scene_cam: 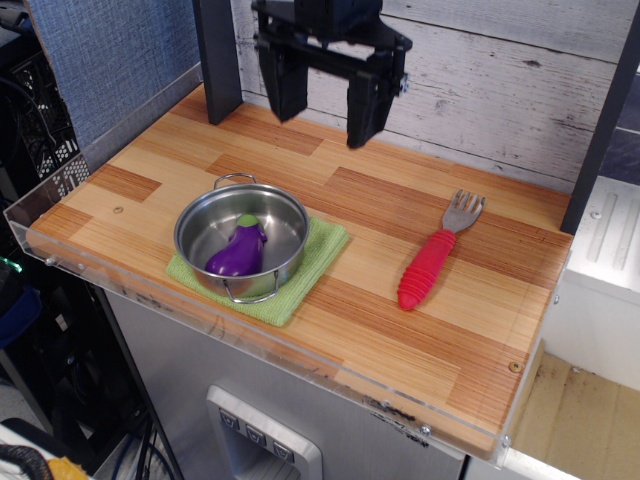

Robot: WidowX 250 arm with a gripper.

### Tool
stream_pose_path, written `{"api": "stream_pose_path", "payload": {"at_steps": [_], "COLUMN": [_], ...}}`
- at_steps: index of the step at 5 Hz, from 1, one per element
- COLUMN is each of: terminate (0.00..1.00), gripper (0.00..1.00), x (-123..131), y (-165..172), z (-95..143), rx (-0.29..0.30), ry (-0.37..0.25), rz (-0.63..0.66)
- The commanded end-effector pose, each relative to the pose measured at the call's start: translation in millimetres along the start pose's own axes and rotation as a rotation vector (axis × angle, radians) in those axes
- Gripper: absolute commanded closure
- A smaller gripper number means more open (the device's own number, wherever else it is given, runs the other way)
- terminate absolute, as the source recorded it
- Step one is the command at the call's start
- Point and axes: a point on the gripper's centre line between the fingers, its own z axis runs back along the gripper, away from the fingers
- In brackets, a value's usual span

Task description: Move the fork to the right of the bowl in middle of table.

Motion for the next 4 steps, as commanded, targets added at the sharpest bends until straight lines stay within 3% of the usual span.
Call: {"api": "stream_pose_path", "payload": {"at_steps": [1, 3, 4], "terminate": [0.00, 0.00, 1.00], "gripper": [0.00, 0.00, 0.00], "x": [-4.7, -4.7, -4.7], "y": [5.2, 5.2, 5.2], "z": [7.9, 7.9, 7.9], "rx": [0.011, 0.011, 0.011], "ry": [-0.032, -0.032, -0.032], "rz": [-0.004, -0.004, -0.004]}}
